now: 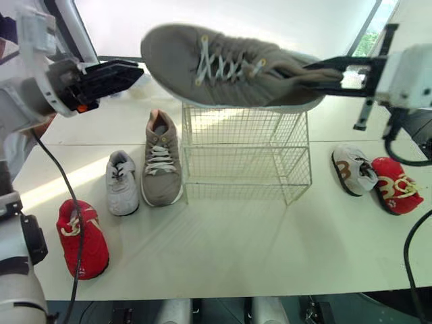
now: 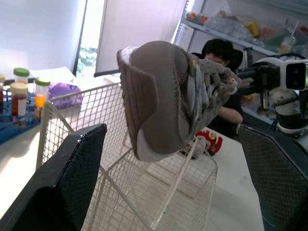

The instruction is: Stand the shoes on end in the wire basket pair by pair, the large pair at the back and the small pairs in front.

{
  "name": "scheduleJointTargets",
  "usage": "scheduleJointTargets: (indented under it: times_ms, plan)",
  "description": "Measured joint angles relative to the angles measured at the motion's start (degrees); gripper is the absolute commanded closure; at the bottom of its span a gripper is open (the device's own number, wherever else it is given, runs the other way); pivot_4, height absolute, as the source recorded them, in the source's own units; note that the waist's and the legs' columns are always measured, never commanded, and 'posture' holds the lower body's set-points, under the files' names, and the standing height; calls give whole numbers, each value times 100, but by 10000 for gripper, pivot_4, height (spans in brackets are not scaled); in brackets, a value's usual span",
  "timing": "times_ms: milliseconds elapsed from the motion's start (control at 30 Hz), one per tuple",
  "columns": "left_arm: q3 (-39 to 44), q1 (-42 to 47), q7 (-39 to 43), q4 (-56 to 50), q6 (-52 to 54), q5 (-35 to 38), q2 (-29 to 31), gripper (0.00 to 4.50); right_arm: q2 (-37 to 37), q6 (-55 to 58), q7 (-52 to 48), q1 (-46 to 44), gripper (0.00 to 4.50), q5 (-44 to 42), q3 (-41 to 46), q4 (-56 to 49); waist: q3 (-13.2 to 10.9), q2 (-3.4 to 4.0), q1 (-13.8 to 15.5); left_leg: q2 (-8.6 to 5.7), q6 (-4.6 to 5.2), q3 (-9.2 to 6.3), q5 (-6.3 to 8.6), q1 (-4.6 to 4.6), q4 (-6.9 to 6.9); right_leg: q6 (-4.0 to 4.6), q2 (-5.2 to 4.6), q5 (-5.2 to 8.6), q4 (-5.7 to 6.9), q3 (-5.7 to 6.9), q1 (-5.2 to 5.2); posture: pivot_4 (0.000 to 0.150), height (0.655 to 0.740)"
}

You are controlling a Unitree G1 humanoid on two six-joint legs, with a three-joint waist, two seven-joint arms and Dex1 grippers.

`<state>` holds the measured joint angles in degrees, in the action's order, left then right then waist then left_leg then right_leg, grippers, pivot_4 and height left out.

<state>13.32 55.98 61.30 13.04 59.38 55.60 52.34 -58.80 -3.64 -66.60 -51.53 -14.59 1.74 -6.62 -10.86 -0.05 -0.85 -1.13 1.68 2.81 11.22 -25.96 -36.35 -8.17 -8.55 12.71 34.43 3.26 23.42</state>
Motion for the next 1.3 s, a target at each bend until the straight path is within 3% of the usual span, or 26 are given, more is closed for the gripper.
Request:
scheduleJointTargets:
  times_ms: [333,433,600,667,700,867,900,967,1133,1300]
  plan:
    - [-336,61,188,64,23,-338,-249,0,262,-471,-231,-367,42931,75,-226,-72,-19,-28,7,1,-15,-4,-9,4,-2,1,-1,1,72,1,23,1500,7400]
    - [-383,60,268,50,-27,-504,-303,8381,266,-447,-271,-435,42931,75,-230,-97,-19,-28,4,2,-6,-10,-5,4,-5,2,-2,1,72,1,23,1500,7400]
    - [-411,64,249,98,-95,-657,-442,33210,265,-215,-358,-476,42931,23,-233,-133,-19,-28,7,2,-5,-15,-5,6,-9,2,-2,0,77,1,23,1500,7400]
    - [-396,68,174,169,-78,-696,-511,39274,259,-13,-366,-476,32789,-57,-231,-223,-19,-28,8,3,-5,-15,-5,6,-10,2,-2,0,79,1,23,1500,7400]
    - [-390,67,142,194,-61,-705,-549,39418,261,121,-365,-476,29620,-200,-208,-243,-19,-28,8,3,-5,-15,-5,6,-10,2,-2,0,79,1,23,1500,7400]
    - [-125,58,-58,167,218,-554,-771,39419,106,1550,-314,-401,2837,-1105,212,-477,-20,-31,22,4,3,-18,0,5,-19,2,-4,0,80,1,18,1500,7400]
    - [-39,39,-133,115,266,-483,-814,39419,90,1891,-238,-353,608,-1313,345,-509,-20,-31,20,4,4,-18,1,5,-19,2,-5,-1,80,1,18,1500,7400]
    - [164,-59,-327,-47,334,-352,-899,39419,33,2632,-46,-252,608,-1794,623,-546,-20,-31,20,4,5,-19,1,5,-21,3,-7,-1,80,1,18,1500,7400]
    - [936,-528,-1134,-499,555,264,-1376,39419,197,5119,1433,581,608,-3775,2351,-458,-16,-56,44,7,1,-39,3,7,-21,12,-11,-7,76,7,9,1500,7400]
    - [1314,-565,-1952,-991,622,895,-1930,39419,1180,6139,2850,1739,608,-5318,3070,-801,-16,-57,42,7,2,-37,2,12,-26,19,-11,-11,75,5,2,1500,7400]
